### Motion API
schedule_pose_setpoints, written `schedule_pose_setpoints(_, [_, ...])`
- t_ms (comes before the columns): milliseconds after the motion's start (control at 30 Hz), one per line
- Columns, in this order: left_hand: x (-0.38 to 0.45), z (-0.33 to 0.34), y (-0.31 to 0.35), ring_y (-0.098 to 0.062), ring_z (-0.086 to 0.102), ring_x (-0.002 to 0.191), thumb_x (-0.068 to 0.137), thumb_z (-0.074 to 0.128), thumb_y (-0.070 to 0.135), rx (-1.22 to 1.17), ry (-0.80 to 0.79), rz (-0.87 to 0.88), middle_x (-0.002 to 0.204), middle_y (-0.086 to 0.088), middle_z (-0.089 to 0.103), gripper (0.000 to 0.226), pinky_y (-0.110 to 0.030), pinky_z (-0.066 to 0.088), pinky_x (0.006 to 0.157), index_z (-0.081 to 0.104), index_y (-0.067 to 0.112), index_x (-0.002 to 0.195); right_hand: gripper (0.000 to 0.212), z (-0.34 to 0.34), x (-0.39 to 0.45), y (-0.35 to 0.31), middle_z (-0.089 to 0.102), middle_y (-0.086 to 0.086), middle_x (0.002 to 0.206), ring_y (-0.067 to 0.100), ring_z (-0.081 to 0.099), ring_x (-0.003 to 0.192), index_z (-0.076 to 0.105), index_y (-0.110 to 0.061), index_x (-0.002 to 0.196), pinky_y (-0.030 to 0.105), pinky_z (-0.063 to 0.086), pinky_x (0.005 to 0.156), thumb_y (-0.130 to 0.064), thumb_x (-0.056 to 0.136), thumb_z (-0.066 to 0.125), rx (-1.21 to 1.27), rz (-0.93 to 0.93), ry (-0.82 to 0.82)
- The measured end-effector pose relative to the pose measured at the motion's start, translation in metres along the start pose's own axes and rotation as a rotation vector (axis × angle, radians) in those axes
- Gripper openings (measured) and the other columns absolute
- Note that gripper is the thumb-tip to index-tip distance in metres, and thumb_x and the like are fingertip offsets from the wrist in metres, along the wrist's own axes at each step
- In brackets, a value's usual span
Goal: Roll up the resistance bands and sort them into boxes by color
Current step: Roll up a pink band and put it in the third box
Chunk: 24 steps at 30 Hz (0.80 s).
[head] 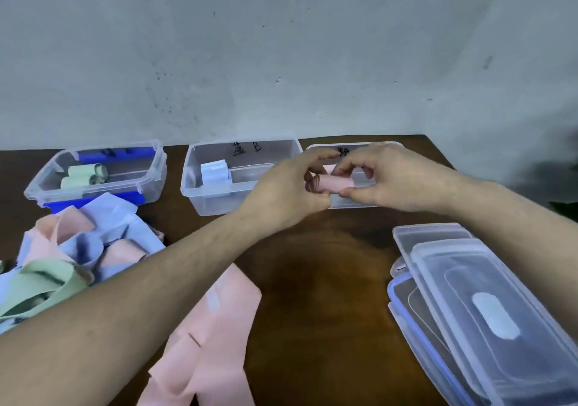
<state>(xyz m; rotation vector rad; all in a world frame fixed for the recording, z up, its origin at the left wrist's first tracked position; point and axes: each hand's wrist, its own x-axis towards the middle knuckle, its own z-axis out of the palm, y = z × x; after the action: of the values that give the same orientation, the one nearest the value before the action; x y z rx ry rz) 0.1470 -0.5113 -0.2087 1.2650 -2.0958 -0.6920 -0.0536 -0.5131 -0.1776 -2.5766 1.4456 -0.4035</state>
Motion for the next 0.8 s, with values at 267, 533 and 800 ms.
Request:
schedule_pose_setpoints(267, [0.057, 0.028, -0.013, -0.017, 0.052, 0.102, 0.08, 0.064, 0.019, 0.171, 0.011, 0.017, 0.116, 0.011, 0.067, 0.053, -0.028, 0.045, 0.09, 0.058, 0.032, 0.131, 0.014, 0.009, 0.034, 0.058, 0.057, -0.025, 0.085, -0.004, 0.049, 0.079, 0.066, -0.032, 0.096, 0.006, 0.032, 0.066, -0.035, 0.084, 0.074, 0.0, 0.034, -0.058])
schedule_pose_setpoints(533, [0.1, 0.01, -0.022, -0.01, 0.06, 0.1, 0.095, 0.052, 0.03, 0.323, -0.093, -0.018, 0.111, 0.013, 0.068, 0.026, -0.033, 0.051, 0.087, 0.068, 0.032, 0.116, 0.023, 0.008, 0.052, 0.103, 0.065, -0.015, 0.099, 0.008, 0.056, 0.089, 0.066, -0.033, 0.1, 0.012, 0.038, 0.07, -0.027, 0.081, 0.075, 0.075, 0.183, -0.125])
schedule_pose_setpoints(800, [0.127, 0.003, -0.03, -0.018, 0.056, 0.115, 0.095, 0.042, 0.024, 0.799, -0.346, 0.074, 0.126, 0.013, 0.06, 0.034, -0.036, 0.048, 0.088, 0.064, 0.037, 0.118, 0.018, 0.032, 0.06, 0.102, 0.068, -0.019, 0.1, 0.008, 0.06, 0.095, 0.066, -0.039, 0.096, 0.022, 0.045, 0.083, -0.033, 0.082, 0.075, 0.076, 0.221, -0.233])
